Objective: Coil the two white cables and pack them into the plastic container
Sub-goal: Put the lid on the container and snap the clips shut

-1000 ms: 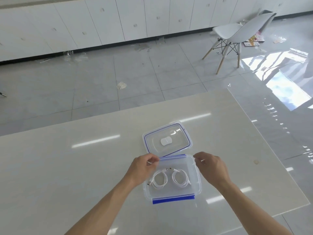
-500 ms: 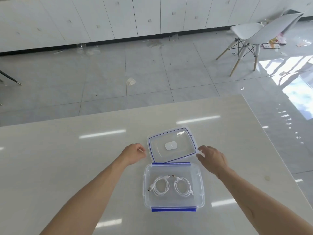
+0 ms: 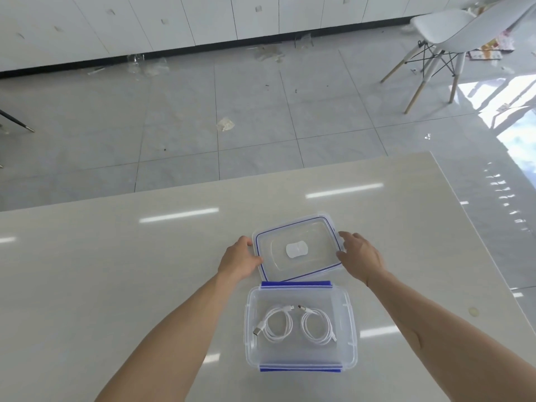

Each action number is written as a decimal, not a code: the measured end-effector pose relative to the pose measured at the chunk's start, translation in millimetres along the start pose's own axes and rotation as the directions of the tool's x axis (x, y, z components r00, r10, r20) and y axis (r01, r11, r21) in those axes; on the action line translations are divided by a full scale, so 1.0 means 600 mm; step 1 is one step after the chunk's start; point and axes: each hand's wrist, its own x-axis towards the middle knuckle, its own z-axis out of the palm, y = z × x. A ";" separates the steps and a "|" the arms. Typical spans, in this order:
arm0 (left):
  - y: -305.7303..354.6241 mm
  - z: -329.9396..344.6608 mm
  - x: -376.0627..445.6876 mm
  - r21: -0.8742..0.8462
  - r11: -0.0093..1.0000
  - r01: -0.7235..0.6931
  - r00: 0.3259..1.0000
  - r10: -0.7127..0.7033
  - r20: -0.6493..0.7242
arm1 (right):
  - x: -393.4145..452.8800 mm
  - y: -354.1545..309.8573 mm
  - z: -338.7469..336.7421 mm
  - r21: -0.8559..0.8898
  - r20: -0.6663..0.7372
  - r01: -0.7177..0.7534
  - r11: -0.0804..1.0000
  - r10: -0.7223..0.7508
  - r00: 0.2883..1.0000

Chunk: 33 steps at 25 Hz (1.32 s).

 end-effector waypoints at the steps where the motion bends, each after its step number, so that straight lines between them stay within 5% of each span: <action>1: 0.000 0.002 0.001 -0.013 1.000 -0.001 1.000 0.001 -0.008 | 0.003 -0.001 0.000 0.005 0.007 -0.011 1.000 0.011 1.000; 10: 0.005 0.001 0.004 -0.094 0.994 -0.063 0.995 0.056 -0.078 | 0.015 -0.002 -0.016 0.061 0.012 -0.047 0.997 0.046 0.999; 17: 0.023 -0.039 -0.031 -0.243 0.955 -0.171 0.969 0.118 -0.218 | -0.022 -0.011 -0.048 0.339 -0.080 -0.047 0.940 0.078 0.994; 22: 0.022 -0.066 -0.090 -0.515 0.791 -0.329 0.919 0.144 -0.367 | -0.081 -0.010 -0.067 0.768 -0.162 0.040 0.640 0.133 0.978; 28: -0.014 -0.060 -0.175 -0.701 0.618 -0.356 0.925 0.125 -0.360 | -0.181 -0.003 -0.062 0.956 -0.051 0.027 0.291 0.073 0.996; 31: -0.039 -0.049 -0.210 -0.691 0.622 -0.368 0.926 0.182 -0.330 | -0.222 0.012 -0.057 0.975 0.025 -0.034 0.220 0.046 0.999; 33: -0.058 -0.039 -0.227 -0.668 0.653 -0.356 0.934 0.228 -0.275 | -0.244 0.022 -0.052 0.960 0.044 -0.057 0.273 0.053 0.998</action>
